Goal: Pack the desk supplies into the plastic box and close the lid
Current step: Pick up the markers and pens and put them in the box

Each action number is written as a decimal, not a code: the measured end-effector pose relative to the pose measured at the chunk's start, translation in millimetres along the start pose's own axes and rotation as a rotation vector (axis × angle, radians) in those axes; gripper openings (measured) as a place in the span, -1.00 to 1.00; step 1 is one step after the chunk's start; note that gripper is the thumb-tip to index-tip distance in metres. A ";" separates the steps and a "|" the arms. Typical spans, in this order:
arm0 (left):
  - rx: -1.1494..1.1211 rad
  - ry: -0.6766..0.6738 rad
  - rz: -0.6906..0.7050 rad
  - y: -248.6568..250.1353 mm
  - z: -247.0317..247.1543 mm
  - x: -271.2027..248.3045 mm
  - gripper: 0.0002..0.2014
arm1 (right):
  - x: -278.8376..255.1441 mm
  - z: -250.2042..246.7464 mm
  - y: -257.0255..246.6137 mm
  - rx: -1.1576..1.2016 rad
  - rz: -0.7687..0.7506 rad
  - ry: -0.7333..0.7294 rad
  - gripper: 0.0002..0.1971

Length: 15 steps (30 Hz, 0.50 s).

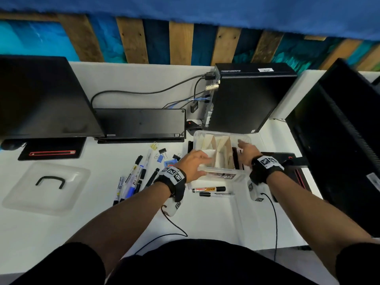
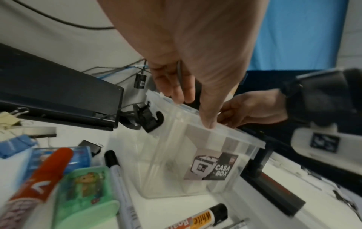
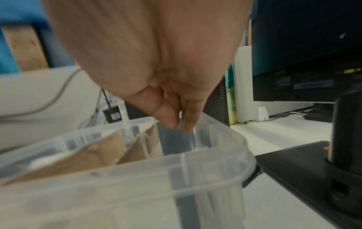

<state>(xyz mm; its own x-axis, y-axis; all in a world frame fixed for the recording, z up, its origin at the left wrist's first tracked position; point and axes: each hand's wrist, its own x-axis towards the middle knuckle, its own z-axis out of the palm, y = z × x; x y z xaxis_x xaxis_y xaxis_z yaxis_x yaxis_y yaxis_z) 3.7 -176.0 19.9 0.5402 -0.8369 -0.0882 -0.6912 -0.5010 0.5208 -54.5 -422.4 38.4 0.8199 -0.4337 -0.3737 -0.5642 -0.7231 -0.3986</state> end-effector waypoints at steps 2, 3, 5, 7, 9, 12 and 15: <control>-0.030 0.144 -0.025 -12.9 -6.0 -18.1 -0.56 | -28.1 1.5 0.4 0.191 -0.114 0.223 -0.53; -0.037 0.219 -0.069 -20.5 -9.7 -29.1 -0.62 | -45.2 5.8 -0.3 0.228 -0.200 0.300 -0.64; -0.058 0.328 -0.200 -43.7 -11.0 -52.4 -0.76 | -75.0 22.1 -1.2 0.244 -0.384 0.331 -0.83; -0.090 0.360 -0.390 -66.5 -7.0 -78.2 -0.82 | -93.3 49.1 1.5 0.191 -0.477 0.215 -0.84; -0.147 0.337 -0.557 -82.7 1.2 -102.5 -0.86 | -98.1 81.2 6.8 0.062 -0.487 0.078 -0.81; -0.218 0.178 -0.718 -90.9 17.6 -128.3 -0.89 | -94.3 124.0 11.5 -0.166 -0.444 -0.020 -0.71; -0.238 0.138 -0.811 -90.6 32.2 -143.6 -0.91 | -84.5 148.7 13.6 -0.312 -0.397 -0.023 -0.58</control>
<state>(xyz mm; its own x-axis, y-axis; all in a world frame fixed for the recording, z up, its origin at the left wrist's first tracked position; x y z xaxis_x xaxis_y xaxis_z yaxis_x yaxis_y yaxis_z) -26.7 -17.5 -41.9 0.8884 -0.1973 -0.4144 0.0453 -0.8608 0.5069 -145.9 -315.6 -59.9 0.9611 -0.0833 -0.2634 -0.1503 -0.9577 -0.2455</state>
